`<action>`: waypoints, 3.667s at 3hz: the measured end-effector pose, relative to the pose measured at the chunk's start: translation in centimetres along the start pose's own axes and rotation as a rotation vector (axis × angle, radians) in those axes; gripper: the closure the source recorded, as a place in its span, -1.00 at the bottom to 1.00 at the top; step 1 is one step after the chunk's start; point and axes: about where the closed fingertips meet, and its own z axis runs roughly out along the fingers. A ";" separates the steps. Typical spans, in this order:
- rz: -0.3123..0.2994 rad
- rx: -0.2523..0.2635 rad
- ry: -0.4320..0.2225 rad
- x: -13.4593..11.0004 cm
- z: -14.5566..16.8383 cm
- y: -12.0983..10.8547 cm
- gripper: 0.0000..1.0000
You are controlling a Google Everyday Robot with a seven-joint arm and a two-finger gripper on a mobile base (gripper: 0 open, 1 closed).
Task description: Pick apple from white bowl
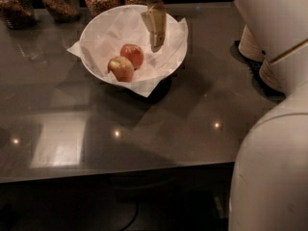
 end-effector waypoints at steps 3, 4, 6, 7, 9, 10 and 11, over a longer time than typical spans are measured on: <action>-0.057 -0.071 -0.104 -1.0 5.6 -0.8 -0.66; -0.065 -0.111 -0.117 -0.8 7.3 -0.1 -0.76; -0.070 -0.168 -0.107 0.5 10.2 1.1 -0.66; -0.065 -0.185 -0.095 1.4 11.2 1.5 -0.56; -0.059 -0.201 -0.085 2.0 12.1 1.7 -0.50; -0.051 -0.226 -0.094 1.9 13.1 2.5 -0.48; -0.047 -0.250 -0.118 1.2 14.1 3.3 -0.48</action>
Offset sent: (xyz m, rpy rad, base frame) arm 0.0027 0.0324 -0.0437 -0.0209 0.1155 0.1325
